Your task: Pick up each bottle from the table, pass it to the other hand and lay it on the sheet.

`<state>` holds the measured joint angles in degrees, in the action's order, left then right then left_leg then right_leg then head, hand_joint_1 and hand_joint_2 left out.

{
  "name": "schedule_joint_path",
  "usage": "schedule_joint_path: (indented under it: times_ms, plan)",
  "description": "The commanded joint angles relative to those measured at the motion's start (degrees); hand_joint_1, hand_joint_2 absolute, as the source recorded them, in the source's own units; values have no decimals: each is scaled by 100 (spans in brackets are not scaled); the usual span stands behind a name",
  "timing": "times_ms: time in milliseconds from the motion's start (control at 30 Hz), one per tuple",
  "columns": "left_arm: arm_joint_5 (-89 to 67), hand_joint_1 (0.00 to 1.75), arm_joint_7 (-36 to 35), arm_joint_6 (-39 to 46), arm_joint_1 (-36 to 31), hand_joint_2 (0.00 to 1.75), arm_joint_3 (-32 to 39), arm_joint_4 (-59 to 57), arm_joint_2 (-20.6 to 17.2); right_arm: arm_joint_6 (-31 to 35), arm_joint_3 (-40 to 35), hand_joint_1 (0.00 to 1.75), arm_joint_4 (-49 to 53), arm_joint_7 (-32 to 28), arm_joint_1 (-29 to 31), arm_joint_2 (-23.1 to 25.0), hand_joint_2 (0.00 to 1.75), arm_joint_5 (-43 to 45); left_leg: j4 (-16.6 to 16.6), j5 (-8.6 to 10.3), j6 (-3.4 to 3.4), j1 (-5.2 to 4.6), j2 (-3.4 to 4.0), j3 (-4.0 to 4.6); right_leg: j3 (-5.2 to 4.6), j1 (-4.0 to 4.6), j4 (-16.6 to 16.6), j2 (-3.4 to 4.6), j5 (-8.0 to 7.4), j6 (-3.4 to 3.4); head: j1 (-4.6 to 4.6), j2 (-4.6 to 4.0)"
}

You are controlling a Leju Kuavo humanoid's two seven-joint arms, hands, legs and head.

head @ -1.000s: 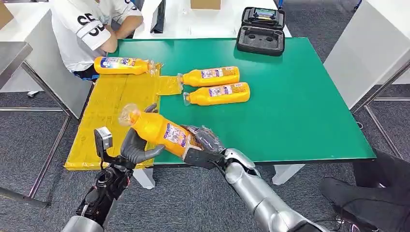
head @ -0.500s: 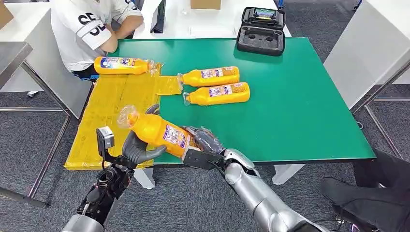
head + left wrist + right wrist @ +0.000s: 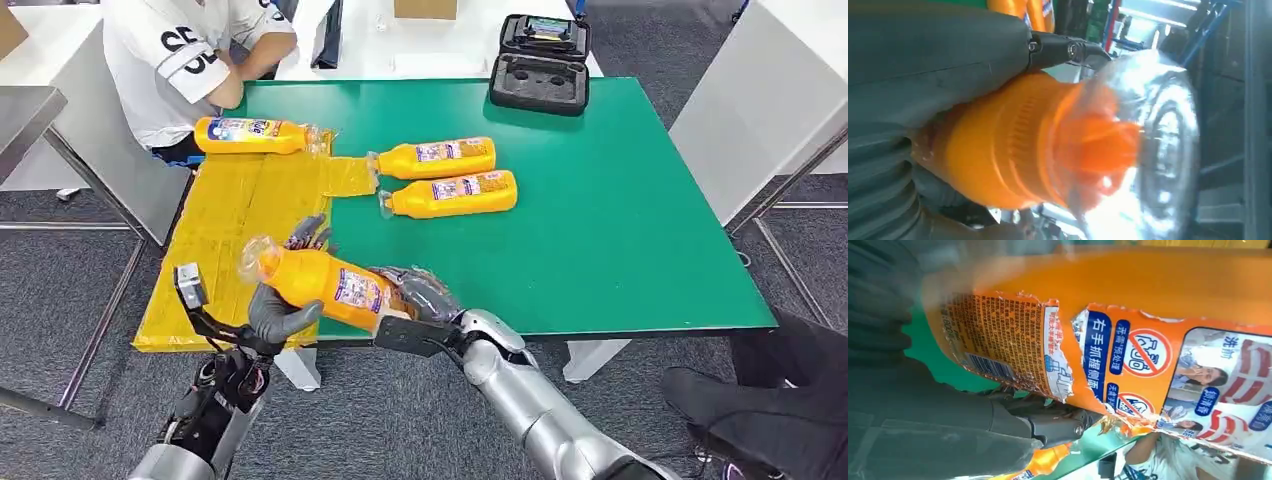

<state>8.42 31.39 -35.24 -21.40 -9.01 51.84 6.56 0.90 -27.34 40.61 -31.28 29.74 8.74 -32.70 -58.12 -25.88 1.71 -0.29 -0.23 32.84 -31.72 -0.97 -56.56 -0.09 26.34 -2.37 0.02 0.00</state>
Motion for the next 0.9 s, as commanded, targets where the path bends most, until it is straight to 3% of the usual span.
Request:
schedule_joint_path:
  times_ms: [33, 67, 100, 133, 200, 433, 467, 500, 533, 567, 600, 633, 667, 700, 733, 900]
  plan:
    - [394, 0, -58, -427, -39, 175, -341, -62, -29, -50, -242, 175, -672, 37, 460, -39, 175, -91, -2, 0, -8, 5, 3, 2, -1, 5, 0, 2, -2, 8, -2, 0]
    - [408, 23, -75, -502, -28, 175, -382, -58, -36, -58, -251, 175, -689, 40, 467, -34, 175, -97, -2, 1, -12, 9, 3, 1, 1, 9, 3, 1, -3, 11, 0, 0]
    - [459, 110, -56, -556, -10, 175, -388, -54, -24, -53, -266, 175, -709, 50, 480, -33, 175, -111, -3, 1, -10, 7, -5, 2, 3, 8, 1, -6, 0, 10, 2, 0]
    - [441, 155, -57, -553, 2, 175, -423, -46, -27, -67, -278, 175, -730, 52, 498, -32, 175, -114, -2, 1, -8, 6, -5, 1, 2, 6, 1, -5, 0, 7, 0, 0]
    - [406, 175, -16, -561, 10, 175, -475, -16, -42, -49, -290, 175, -748, 58, 506, -29, 175, -120, -3, 0, -9, 6, 1, 2, 0, 7, 0, 1, -2, 9, 0, 0]
    - [-331, 175, 209, 225, -58, 175, -573, -114, -106, -64, -265, 175, -670, 41, 435, -92, 175, -51, -2, 2, -10, 7, -3, 4, -1, 7, 1, -3, -3, 10, 0, 0]
    - [-394, 166, 174, 311, -80, 175, -553, -193, -113, -74, -268, 175, -675, 35, 444, -96, 175, -51, -4, 1, -8, 5, -3, 5, -2, 5, -1, -3, -1, 8, 0, 0]
    - [-594, 148, 305, 385, -83, 175, -621, -193, -151, -79, -270, 175, -684, 28, 459, -90, 175, -52, -2, 2, -7, 3, -2, 4, -3, 3, -1, -2, -1, 6, 2, 0]
    - [-739, 82, 347, 408, -81, 175, -677, -218, -179, -110, -276, 175, -702, 30, 485, -76, 175, -51, -4, 1, -9, 6, 1, 6, -4, 6, -2, 1, -2, 9, 0, 0]
    - [-803, 106, 371, 434, -79, 175, -698, -246, -175, -116, -266, 175, -708, 28, 497, -67, 175, -43, -2, 1, -7, 2, 1, 4, -4, 2, -3, 1, -1, 7, 0, 0]
    - [-804, 145, 372, 439, -80, 175, -693, -276, -167, -121, -260, 175, -714, 27, 501, -61, 175, -37, -4, 0, -11, 7, 2, 5, -3, 7, -3, 2, -2, 11, 0, 0]
    - [-852, 148, 368, 554, -90, 175, -653, -331, -142, -135, -246, 175, -722, 21, 500, -52, 175, -23, -2, 1, -10, 5, 3, 4, -4, 5, -2, 2, -2, 9, 2, 0]
    - [-852, 133, 368, 566, -94, 175, -646, -340, -141, -132, -241, 175, -720, 19, 496, -52, 175, -20, -2, 0, -8, 3, 3, 5, -5, 3, -4, 3, -1, 8, 0, 0]
    - [-868, 19, 327, 705, -137, 175, -571, -450, -105, -150, -230, 175, -706, 10, 473, -59, 175, -3, -3, 0, -12, 8, 4, 4, -3, 8, -2, 4, -2, 12, 2, 0]
    - [-893, 0, 289, 759, -171, 175, -551, -515, -106, -153, -213, 175, -700, 0, 458, -60, 175, 8, -2, 0, -8, 4, 2, 3, -2, 5, -1, 2, -2, 8, 0, 0]
    - [-926, 0, 310, 741, -218, 175, -563, -617, -99, -132, -178, 175, -659, -7, 428, -64, 175, 21, -2, 1, -9, 4, 2, 3, -2, 4, -2, 2, -2, 8, 2, 0]
